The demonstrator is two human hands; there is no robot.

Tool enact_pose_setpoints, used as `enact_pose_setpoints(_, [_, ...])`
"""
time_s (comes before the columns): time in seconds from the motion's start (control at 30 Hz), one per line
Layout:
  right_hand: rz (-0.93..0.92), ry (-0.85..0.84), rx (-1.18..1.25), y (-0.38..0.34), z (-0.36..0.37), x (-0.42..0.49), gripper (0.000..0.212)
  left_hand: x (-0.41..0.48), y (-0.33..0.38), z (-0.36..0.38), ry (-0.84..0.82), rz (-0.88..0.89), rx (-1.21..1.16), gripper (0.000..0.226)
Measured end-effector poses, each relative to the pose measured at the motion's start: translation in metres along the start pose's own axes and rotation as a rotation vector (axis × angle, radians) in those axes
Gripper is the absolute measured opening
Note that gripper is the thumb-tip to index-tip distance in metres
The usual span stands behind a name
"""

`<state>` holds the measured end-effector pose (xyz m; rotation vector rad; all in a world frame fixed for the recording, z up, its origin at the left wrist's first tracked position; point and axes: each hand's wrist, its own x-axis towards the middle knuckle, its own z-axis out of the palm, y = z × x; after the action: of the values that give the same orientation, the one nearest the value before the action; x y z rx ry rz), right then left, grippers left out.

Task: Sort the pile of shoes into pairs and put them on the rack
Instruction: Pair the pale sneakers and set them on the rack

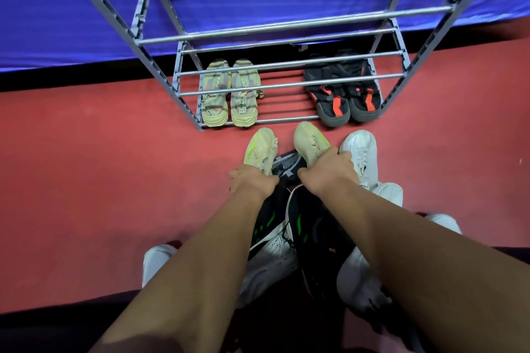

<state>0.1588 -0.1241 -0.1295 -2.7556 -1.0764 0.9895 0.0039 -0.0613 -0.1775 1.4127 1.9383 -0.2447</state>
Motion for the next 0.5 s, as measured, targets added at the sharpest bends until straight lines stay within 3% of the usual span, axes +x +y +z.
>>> enact_pose_setpoints(0.07, [-0.011,-0.036,0.006,0.001,-0.007,0.002,0.081,-0.004,0.000,-0.009,-0.062,0.025,-0.050,0.076])
enact_pose_setpoints(0.23, [-0.164,-0.062,-0.082,-0.010,-0.044,-0.002,0.039,-0.033,0.012,-0.057,-0.115,0.068,-0.046,0.066])
enact_pose_setpoints(0.37, [-0.305,-0.136,-0.214,-0.042,-0.097,-0.017,0.035,-0.062,0.023,-0.122,-0.123,0.083,-0.093,0.045])
enact_pose_setpoints(0.5, [-0.443,-0.086,-0.330,-0.086,-0.156,-0.045,0.030,-0.094,0.027,-0.194,-0.012,0.134,-0.029,0.043])
